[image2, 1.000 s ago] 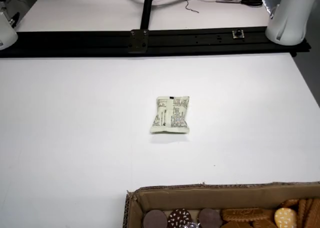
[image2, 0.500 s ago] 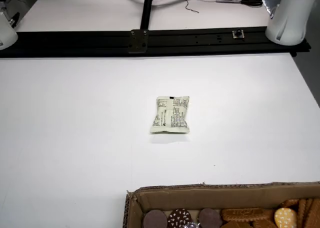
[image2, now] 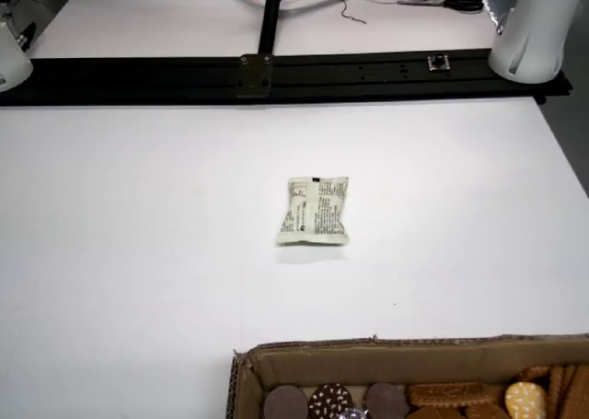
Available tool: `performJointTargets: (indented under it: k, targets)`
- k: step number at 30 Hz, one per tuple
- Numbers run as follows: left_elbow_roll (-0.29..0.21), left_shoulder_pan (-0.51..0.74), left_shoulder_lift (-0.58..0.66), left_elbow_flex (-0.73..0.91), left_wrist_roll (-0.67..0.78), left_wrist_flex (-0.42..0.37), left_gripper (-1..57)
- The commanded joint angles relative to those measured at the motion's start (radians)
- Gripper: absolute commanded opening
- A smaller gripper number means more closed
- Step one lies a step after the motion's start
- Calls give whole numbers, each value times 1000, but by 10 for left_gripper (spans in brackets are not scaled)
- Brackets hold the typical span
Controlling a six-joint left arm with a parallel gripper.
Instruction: Grasp a snack and put it in the bin.
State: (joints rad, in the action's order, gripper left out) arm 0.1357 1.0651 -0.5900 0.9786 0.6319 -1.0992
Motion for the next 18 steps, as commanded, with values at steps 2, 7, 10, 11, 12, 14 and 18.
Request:
performJointTargets:
  k: [2,7,10,11,12,14,18]
  targets:
    - [35,-4,1,0,86,3,-2]
    - [79,4,1,13,100,5,30]
    - [91,3,-1,35,93,11,68]
    - [93,1,-2,43,90,16,80]
    - [95,-1,-4,52,85,21,92]
    - [98,-3,-7,69,72,36,119]
    - [99,-5,-11,98,19,73,185]
